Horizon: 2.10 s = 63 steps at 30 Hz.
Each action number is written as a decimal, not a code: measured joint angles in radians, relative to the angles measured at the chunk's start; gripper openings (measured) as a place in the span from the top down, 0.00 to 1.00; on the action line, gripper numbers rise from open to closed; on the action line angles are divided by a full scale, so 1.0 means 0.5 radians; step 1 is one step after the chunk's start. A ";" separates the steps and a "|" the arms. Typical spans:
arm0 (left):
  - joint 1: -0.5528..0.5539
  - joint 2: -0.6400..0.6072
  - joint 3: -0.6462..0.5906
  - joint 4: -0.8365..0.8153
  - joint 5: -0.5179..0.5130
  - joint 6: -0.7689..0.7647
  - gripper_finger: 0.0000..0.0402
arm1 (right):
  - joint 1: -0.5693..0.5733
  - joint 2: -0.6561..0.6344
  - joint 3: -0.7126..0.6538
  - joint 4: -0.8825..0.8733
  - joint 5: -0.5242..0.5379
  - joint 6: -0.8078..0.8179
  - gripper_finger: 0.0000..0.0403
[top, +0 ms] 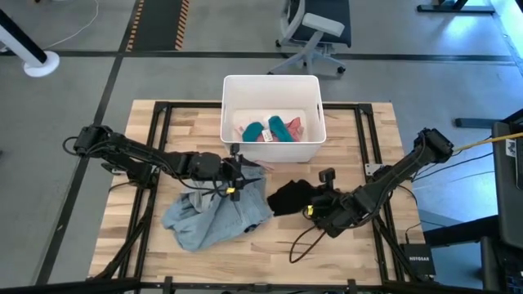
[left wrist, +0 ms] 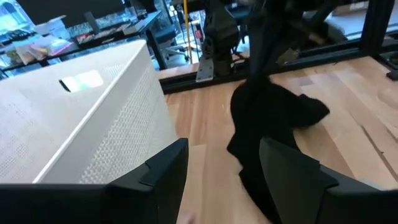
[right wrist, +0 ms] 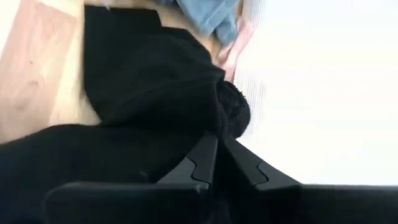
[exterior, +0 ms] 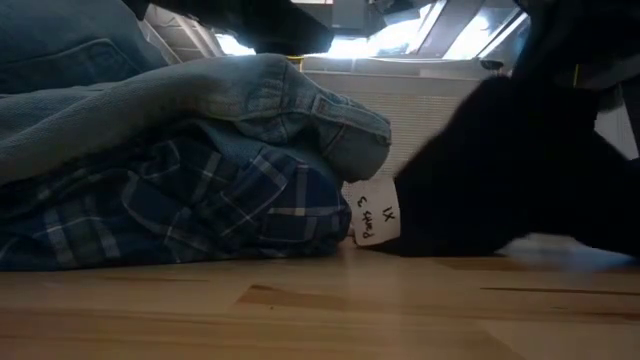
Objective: Sort clothes
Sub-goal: Put the black shorts into the white laundry bin
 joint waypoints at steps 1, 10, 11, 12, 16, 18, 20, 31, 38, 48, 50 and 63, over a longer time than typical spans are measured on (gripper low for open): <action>0.000 -0.001 0.000 -0.014 0.000 -0.001 0.52 | 0.000 0.000 0.022 0.002 -0.002 -0.027 0.93; 0.001 -0.001 0.000 -0.019 0.333 -0.046 0.52 | 0.001 0.000 0.049 0.055 -0.012 -0.091 0.94; 0.000 -0.001 0.000 -0.020 0.431 -0.057 0.52 | 0.001 0.000 0.049 0.071 -0.006 -0.109 0.94; 0.000 -0.001 0.000 -0.019 0.512 -0.071 0.52 | 0.001 0.000 0.049 0.103 -0.004 -0.150 0.94; 0.000 -0.001 0.000 -0.013 0.622 -0.148 0.52 | 0.008 0.000 0.049 0.325 -0.003 -0.421 0.95; 0.014 -0.001 0.000 -0.017 0.621 -0.196 0.52 | 0.020 0.000 0.050 0.446 0.008 -0.572 0.95; 0.034 -0.001 0.000 -0.018 0.621 -0.248 0.52 | 0.035 0.000 0.069 0.531 0.038 -0.729 0.94; 0.092 -0.001 0.002 -0.051 0.620 -0.305 0.52 | 0.123 -0.002 0.509 0.544 0.332 -1.413 0.94; 0.082 -0.001 0.002 -0.014 0.948 -0.191 0.52 | 0.119 -0.003 0.704 0.545 0.385 -1.657 0.94; 0.052 -0.001 0.002 0.126 0.960 -0.189 0.52 | 0.110 -0.003 0.712 0.539 0.584 -1.754 0.94; 0.052 0.000 0.002 0.119 0.960 -0.152 0.52 | 0.101 -0.003 0.712 0.540 0.598 -1.754 0.94; 0.052 0.107 0.002 0.401 0.956 -0.215 0.52 | -0.014 -0.003 0.712 0.696 0.535 -1.859 0.94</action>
